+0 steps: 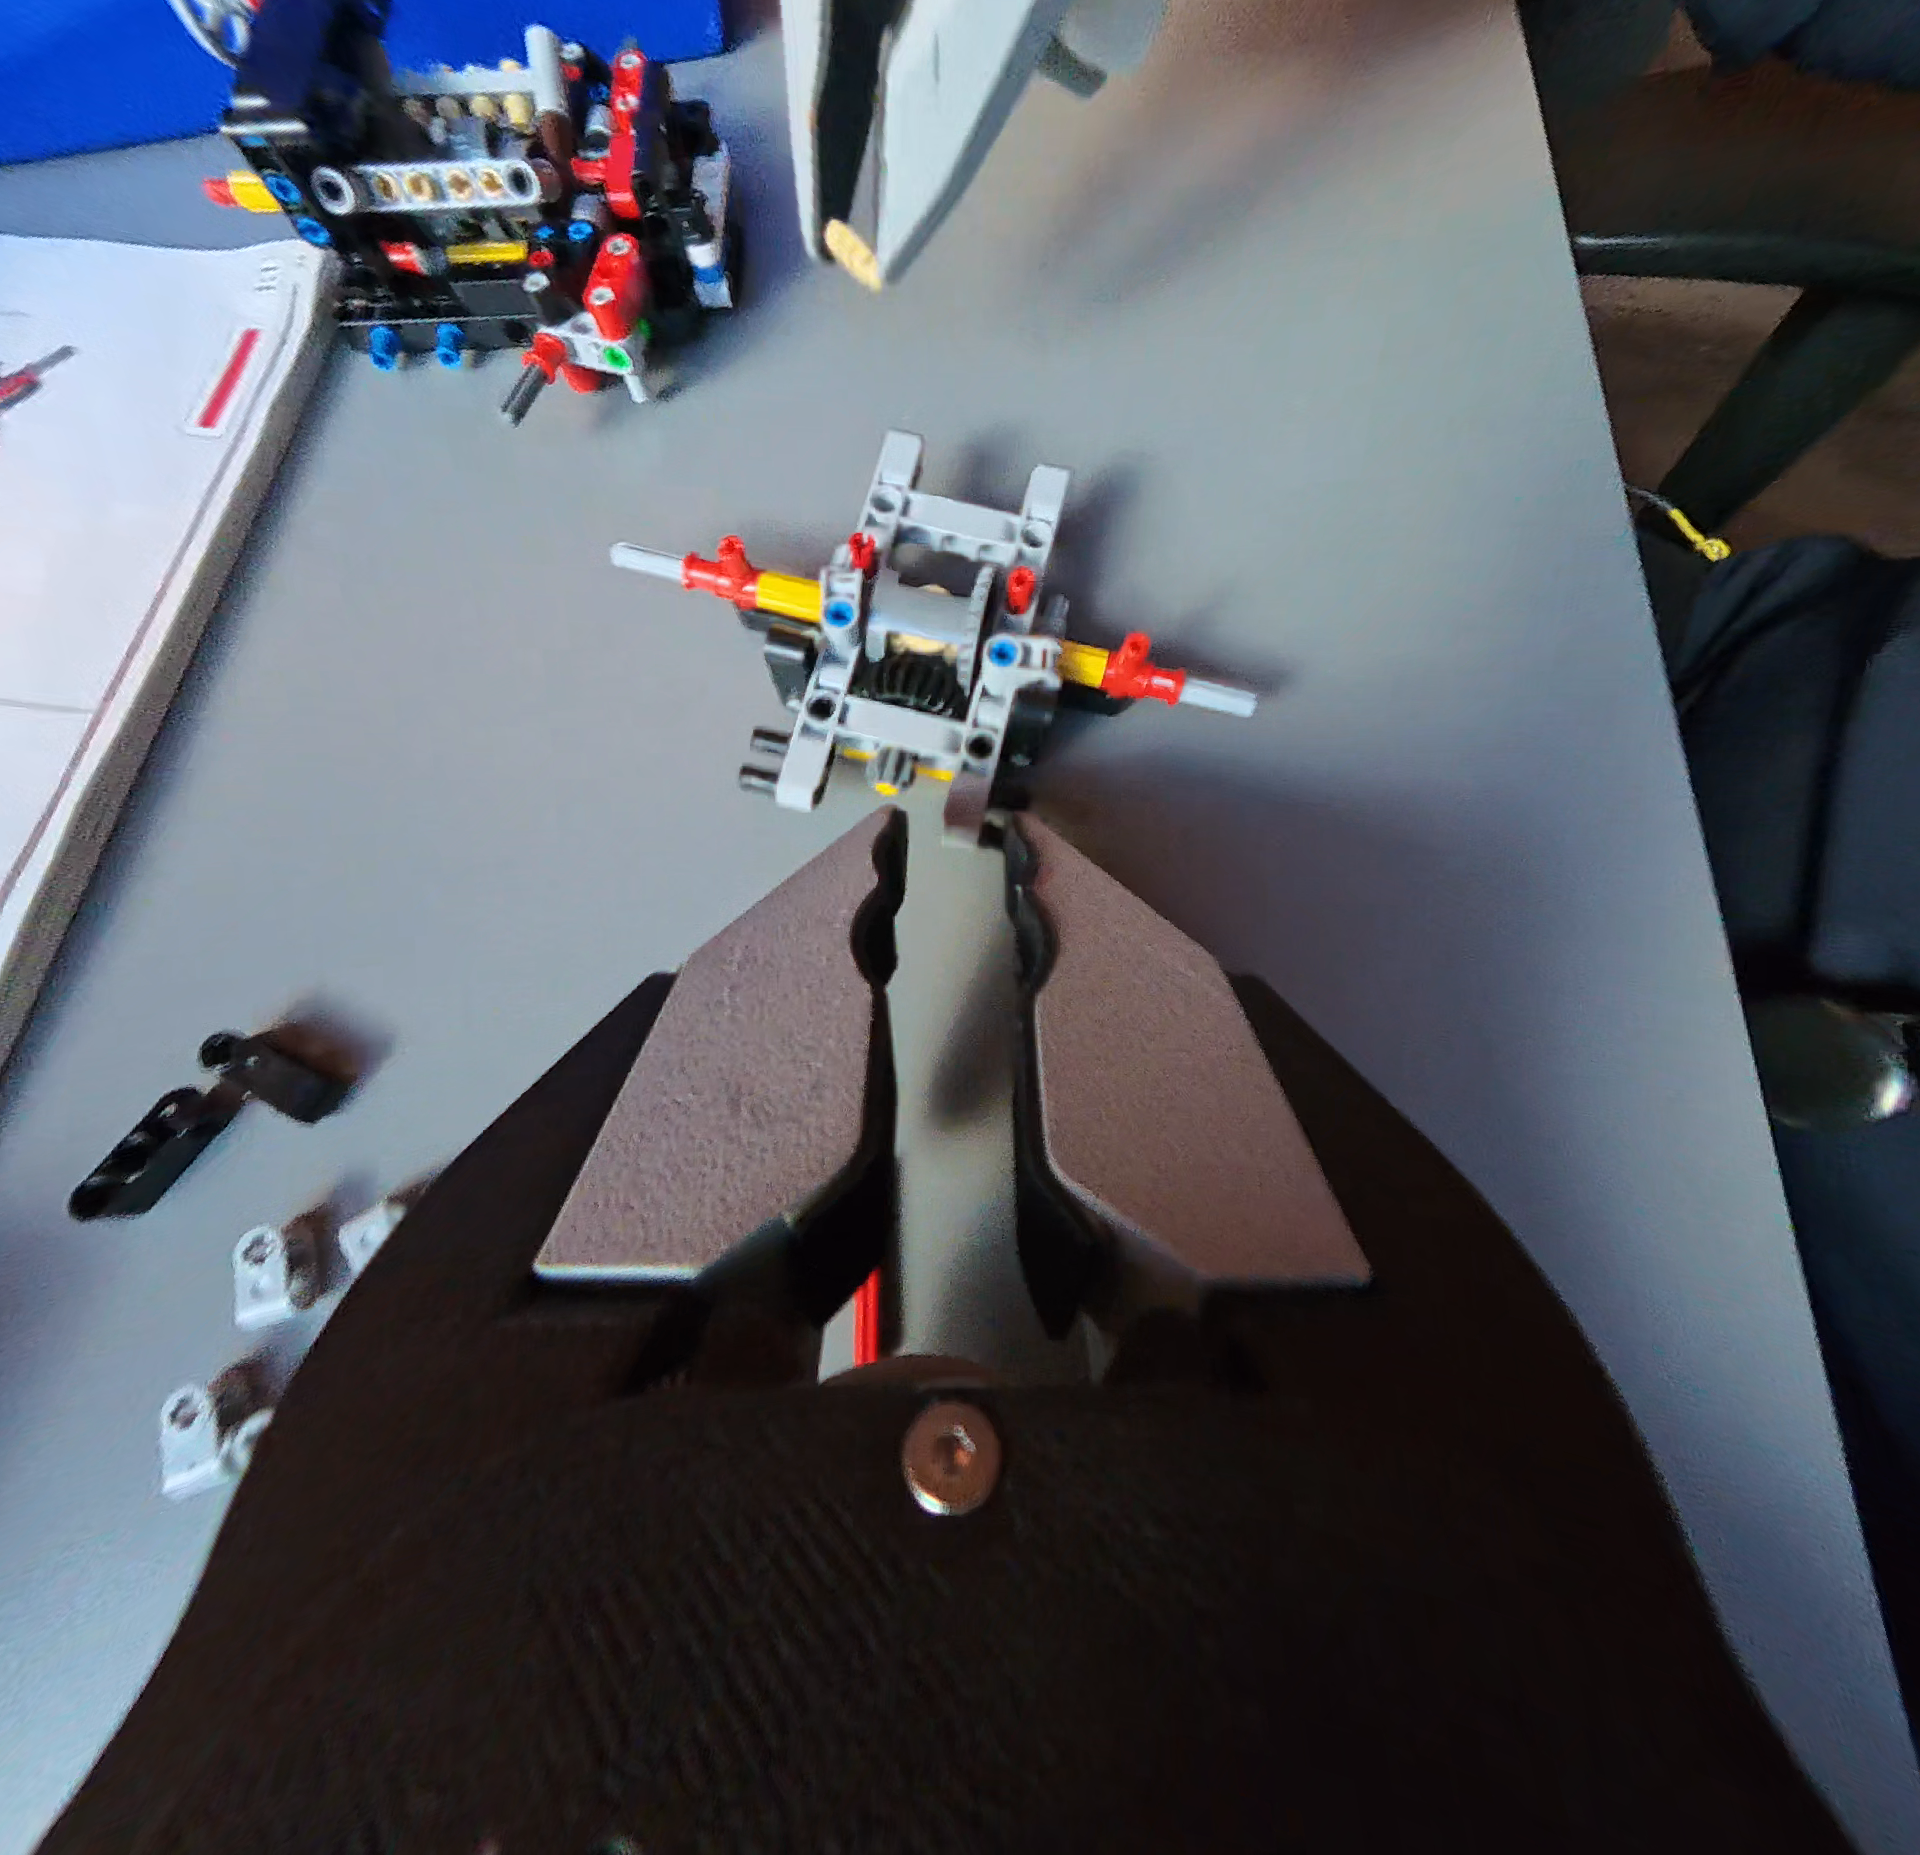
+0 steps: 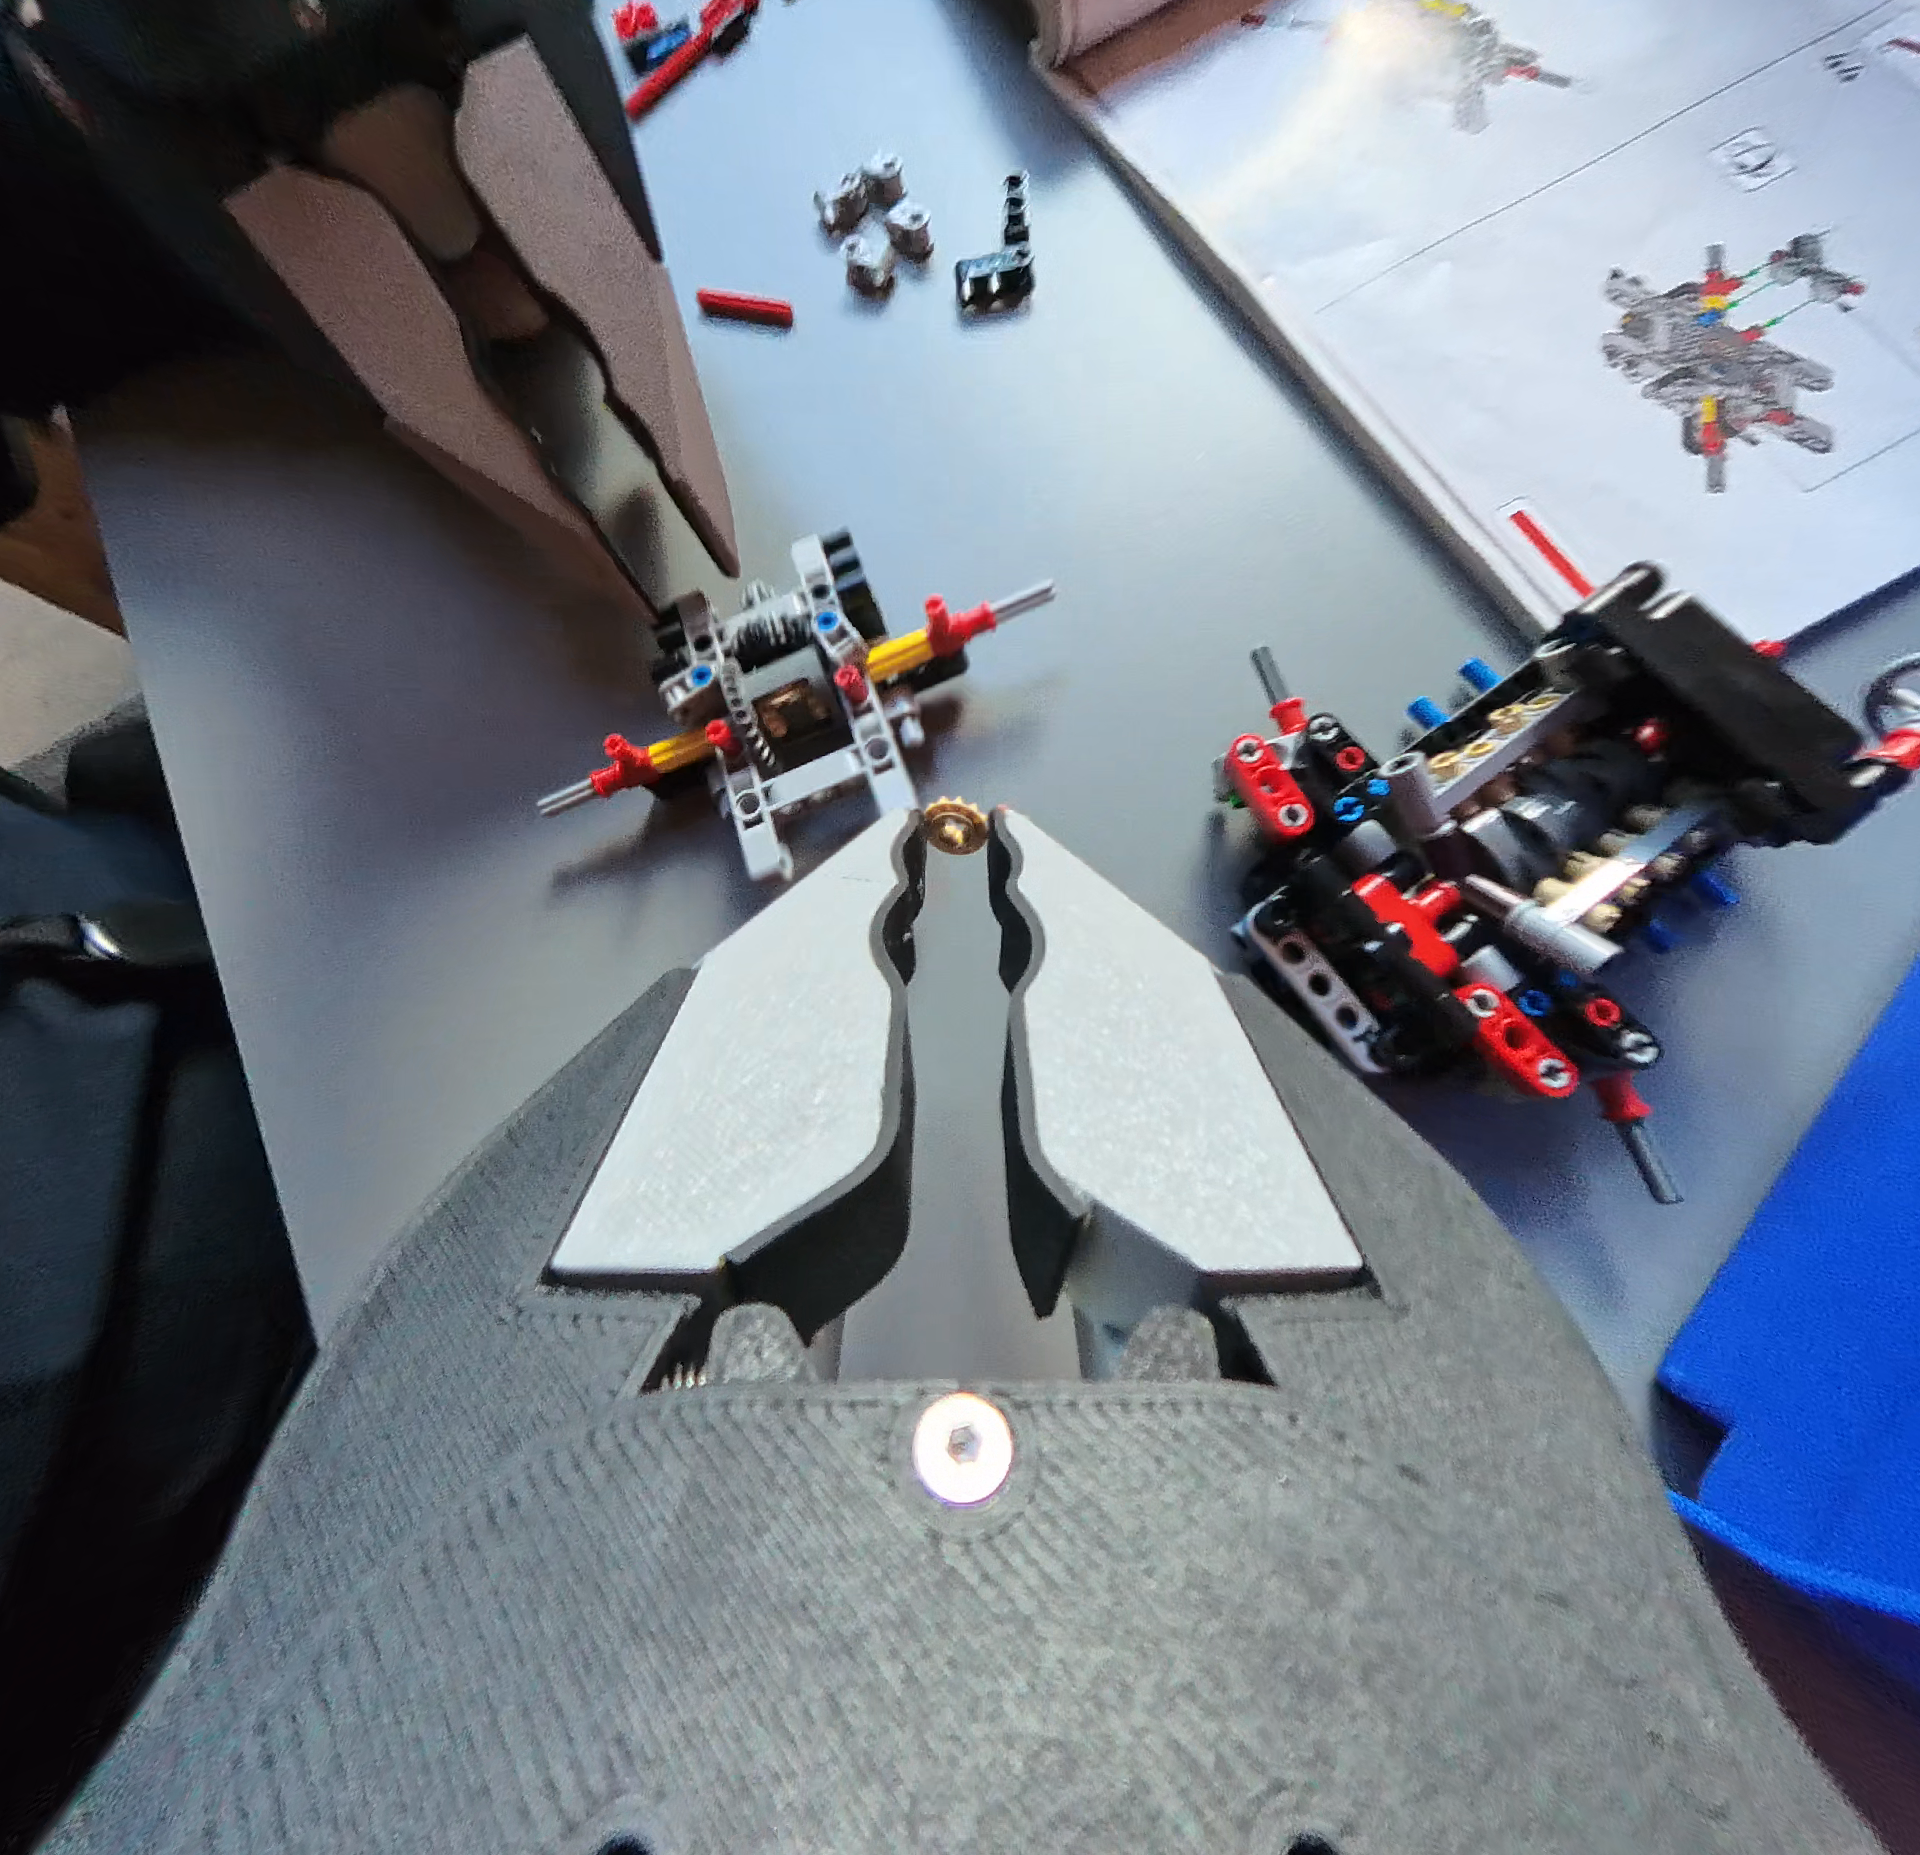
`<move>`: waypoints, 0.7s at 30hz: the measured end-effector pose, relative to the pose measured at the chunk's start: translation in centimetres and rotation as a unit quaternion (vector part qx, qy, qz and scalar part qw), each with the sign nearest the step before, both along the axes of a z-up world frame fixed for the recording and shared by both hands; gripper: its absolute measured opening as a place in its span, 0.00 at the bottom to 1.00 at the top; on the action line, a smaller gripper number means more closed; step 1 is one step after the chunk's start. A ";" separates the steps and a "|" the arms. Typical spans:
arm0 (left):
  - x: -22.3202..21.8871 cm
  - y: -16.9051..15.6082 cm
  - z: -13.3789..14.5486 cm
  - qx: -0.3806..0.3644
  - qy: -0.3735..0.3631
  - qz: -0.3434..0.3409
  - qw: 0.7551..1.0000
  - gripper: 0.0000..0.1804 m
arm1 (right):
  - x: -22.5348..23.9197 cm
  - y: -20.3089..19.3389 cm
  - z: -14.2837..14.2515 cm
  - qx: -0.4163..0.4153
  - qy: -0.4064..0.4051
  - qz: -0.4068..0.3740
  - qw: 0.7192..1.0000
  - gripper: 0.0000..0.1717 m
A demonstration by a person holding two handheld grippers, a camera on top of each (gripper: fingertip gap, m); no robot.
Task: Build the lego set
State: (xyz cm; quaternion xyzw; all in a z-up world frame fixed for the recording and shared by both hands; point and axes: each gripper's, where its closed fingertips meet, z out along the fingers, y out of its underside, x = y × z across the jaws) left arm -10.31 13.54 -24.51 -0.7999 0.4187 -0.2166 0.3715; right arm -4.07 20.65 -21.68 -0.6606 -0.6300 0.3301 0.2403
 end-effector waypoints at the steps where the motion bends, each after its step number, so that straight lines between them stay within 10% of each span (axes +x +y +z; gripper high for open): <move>1: 0.4 0.0 0.0 -0.005 -0.003 -0.002 1.000 0.09 | 0.2 -0.3 -0.5 0.007 -0.003 0.007 1.000 0.05; 13: -0.5 -0.3 -0.8 -0.059 -0.008 -0.004 0.998 0.04 | -0.6 -3.4 -1.7 0.055 0.035 0.106 0.992 0.27; 21: -1.2 -0.5 -0.8 -0.042 0.001 -0.009 0.999 0.04 | -3.3 -5.2 -0.7 0.090 0.089 0.139 0.982 0.19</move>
